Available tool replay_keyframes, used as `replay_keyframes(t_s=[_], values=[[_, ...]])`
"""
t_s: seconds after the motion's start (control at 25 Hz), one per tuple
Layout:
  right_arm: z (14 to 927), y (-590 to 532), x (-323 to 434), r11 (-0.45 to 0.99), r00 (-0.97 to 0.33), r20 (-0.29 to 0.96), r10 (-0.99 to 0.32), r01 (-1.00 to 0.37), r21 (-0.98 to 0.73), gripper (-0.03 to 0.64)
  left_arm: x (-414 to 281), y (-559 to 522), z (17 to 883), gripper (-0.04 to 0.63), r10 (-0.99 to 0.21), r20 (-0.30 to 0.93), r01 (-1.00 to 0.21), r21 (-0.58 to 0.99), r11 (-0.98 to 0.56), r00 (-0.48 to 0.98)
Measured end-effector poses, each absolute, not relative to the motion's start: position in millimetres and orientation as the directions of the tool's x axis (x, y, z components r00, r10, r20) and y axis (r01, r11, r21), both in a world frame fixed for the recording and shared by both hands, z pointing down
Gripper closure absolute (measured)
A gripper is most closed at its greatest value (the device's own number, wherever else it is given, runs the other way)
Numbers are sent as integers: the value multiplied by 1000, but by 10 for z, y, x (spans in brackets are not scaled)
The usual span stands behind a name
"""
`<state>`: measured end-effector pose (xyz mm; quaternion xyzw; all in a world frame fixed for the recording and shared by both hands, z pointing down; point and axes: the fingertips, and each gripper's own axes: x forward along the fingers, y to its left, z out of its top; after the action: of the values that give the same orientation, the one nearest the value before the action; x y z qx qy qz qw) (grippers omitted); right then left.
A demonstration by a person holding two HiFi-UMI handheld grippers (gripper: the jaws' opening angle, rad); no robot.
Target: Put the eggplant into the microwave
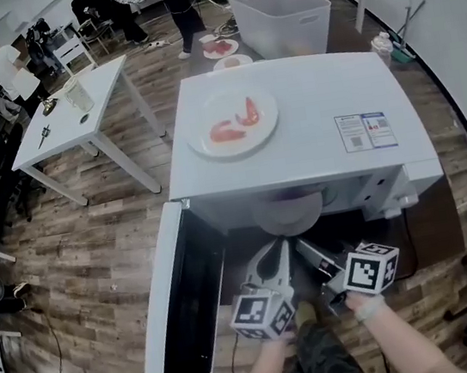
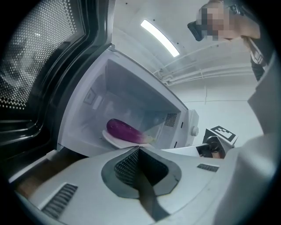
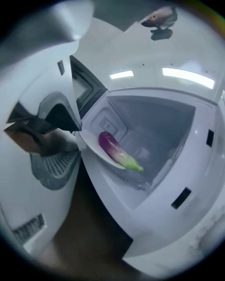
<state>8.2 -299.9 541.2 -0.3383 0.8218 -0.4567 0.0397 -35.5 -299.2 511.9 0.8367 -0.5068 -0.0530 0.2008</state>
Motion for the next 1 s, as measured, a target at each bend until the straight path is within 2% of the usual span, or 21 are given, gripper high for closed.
replay_keyframes(t_s=[0.04,0.12,0.24,1.0], values=[[5392,-2996,63,394,-770,255,-585,-545,-740,468,-352,-3001,5118,592,-869,117,-827,390,-405,481],[5354,-3008,46,454,-759,288,-583,-599,-660,534,-348,-3019,5121,592,-869,120,-827,390,-404,481],[5299,-3037,12,497,-751,309,-584,-631,-595,574,-355,-3057,5131,592,-870,121,-828,394,-399,477],[5329,-3378,-56,403,-753,264,-603,-573,-714,574,-480,-3285,5146,592,-880,127,-832,412,-372,457]])
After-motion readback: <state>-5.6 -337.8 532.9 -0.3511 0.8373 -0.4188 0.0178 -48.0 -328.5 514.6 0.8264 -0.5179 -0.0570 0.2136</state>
